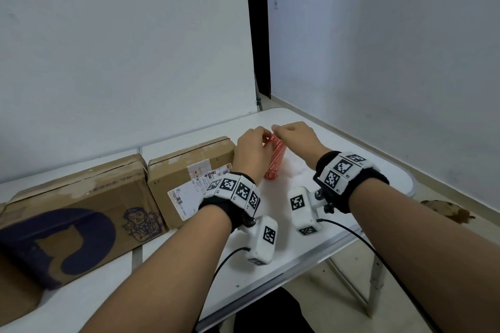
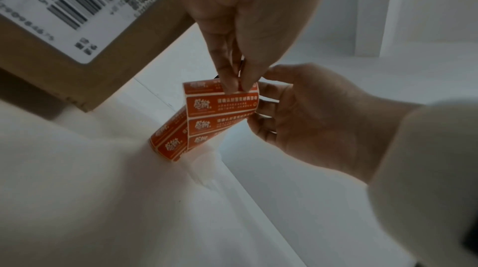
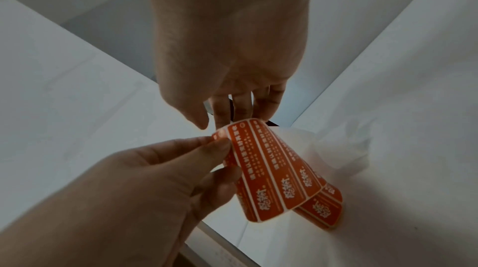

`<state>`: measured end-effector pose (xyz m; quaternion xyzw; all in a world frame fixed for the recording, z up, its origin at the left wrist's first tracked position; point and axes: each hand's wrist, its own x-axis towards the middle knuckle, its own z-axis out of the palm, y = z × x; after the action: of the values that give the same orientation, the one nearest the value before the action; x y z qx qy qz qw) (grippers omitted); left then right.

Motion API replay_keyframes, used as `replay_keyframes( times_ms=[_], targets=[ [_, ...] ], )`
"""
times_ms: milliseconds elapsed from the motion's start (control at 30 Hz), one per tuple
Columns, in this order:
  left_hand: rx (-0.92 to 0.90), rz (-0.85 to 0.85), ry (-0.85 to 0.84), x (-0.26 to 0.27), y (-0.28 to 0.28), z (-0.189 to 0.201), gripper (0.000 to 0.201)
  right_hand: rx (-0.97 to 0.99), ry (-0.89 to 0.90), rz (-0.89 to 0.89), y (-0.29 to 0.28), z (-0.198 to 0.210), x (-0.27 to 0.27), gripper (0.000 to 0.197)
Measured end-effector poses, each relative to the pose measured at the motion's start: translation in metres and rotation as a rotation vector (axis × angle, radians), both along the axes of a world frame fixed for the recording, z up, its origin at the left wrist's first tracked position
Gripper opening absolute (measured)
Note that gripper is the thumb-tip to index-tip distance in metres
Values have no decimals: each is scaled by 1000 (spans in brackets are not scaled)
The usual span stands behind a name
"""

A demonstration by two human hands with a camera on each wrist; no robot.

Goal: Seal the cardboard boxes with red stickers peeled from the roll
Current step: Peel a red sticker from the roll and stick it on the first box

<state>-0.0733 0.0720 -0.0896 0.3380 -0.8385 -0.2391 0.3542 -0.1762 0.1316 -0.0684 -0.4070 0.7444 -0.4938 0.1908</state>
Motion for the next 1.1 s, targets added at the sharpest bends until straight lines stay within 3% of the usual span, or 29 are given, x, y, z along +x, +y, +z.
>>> replay_keyframes(
  times_ms=[100,267,433,600,733,867,1100],
  targets=[
    [-30,-15,29,-1,1,-3,19,-33,-59,-13,1,-1,1,28],
    [-49,-3,68,-2,2,-3,17,-70,-151,-38,0,-1,3,37],
    [-97,-8,79,-1,4,-4,15,-68,-225,-55,-2,-5,0,17],
    [-130,-43,80,-1,5,-7,12,-63,-238,-63,-2,-5,-2,19],
    [-129,-71,114,-1,5,-5,7,-80,-220,-74,-1,-3,0,16],
    [-125,-109,136,4,6,0,6,-112,-165,-77,-4,-4,-8,39],
    [-88,-266,39,29,8,12,4,-119,99,-111,-13,-2,-19,48]
  ],
)
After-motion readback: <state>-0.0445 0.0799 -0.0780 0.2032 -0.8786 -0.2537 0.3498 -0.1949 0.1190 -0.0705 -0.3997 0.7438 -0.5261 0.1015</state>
